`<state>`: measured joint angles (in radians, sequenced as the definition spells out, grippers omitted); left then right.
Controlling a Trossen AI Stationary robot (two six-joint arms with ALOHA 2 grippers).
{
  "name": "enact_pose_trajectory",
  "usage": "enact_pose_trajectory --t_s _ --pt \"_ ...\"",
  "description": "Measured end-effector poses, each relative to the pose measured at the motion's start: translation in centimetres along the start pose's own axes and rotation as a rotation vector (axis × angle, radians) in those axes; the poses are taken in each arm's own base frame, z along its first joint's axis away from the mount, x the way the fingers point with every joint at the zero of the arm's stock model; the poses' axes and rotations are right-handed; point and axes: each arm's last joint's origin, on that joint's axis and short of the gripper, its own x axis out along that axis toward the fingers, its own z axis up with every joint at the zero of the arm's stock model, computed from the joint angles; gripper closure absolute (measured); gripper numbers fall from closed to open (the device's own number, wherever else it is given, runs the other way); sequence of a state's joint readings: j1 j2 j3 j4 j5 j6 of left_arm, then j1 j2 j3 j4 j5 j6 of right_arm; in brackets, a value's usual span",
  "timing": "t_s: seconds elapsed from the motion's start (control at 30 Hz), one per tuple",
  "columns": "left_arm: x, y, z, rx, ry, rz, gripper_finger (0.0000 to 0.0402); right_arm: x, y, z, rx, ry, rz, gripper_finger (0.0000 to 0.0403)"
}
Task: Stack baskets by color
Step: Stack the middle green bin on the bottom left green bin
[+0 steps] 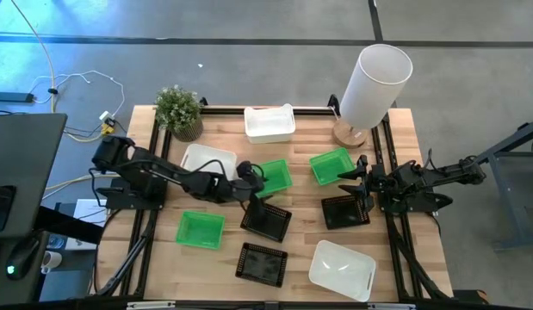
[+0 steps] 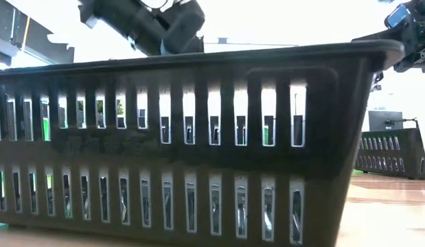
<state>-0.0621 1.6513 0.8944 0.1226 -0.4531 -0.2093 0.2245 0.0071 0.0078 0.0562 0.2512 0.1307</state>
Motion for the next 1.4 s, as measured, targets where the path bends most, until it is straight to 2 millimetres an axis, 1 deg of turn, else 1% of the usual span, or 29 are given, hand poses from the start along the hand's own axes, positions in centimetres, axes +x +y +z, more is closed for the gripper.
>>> enact_pose_trajectory --t_s 0.13,0.37,0.53,0.7,0.8,0.9,1.07,1.23,1.4 --pt "1.3 0.1 -1.0 0.005 0.046 0.005 0.0142 0.0 0.0 0.0 0.0 0.0 0.0 0.0242" --pt "3.1 0.8 -2.4 -0.006 0.119 0.006 0.0142 0.0 0.0 0.0 0.0 0.0 0.0 0.0242" --pt "3.9 1.2 -3.1 -0.005 0.155 0.011 0.0142 0.0 0.0 0.0 0.0 0.0 -0.001 0.0242" --pt "4.4 1.7 -3.7 -0.013 0.197 0.017 0.0142 0.0 0.0 0.0 0.0 0.0 0.0 0.0242" --pt "4.5 2.0 -3.8 -0.033 0.213 0.03 0.015 0.0 0.0 0.0 0.0 0.0 0.0 0.0242" --pt "4.5 2.3 -3.8 -0.043 0.218 0.032 0.0172 0.0 0.0 0.0 0.0 0.0 -0.001 0.0242" --pt "4.6 2.4 -3.8 -0.049 0.224 0.003 0.0226 0.0 0.0 0.0 0.0 -0.001 -0.001 0.0242" --pt "4.6 2.4 -3.8 -0.039 0.226 -0.002 0.0289 0.0 0.0 0.0 0.0 0.0 0.0 0.0242" --pt "4.6 2.3 -3.8 -0.011 0.232 -0.034 0.0362 0.0 0.0 0.0 0.0 0.0 0.0 0.0242"
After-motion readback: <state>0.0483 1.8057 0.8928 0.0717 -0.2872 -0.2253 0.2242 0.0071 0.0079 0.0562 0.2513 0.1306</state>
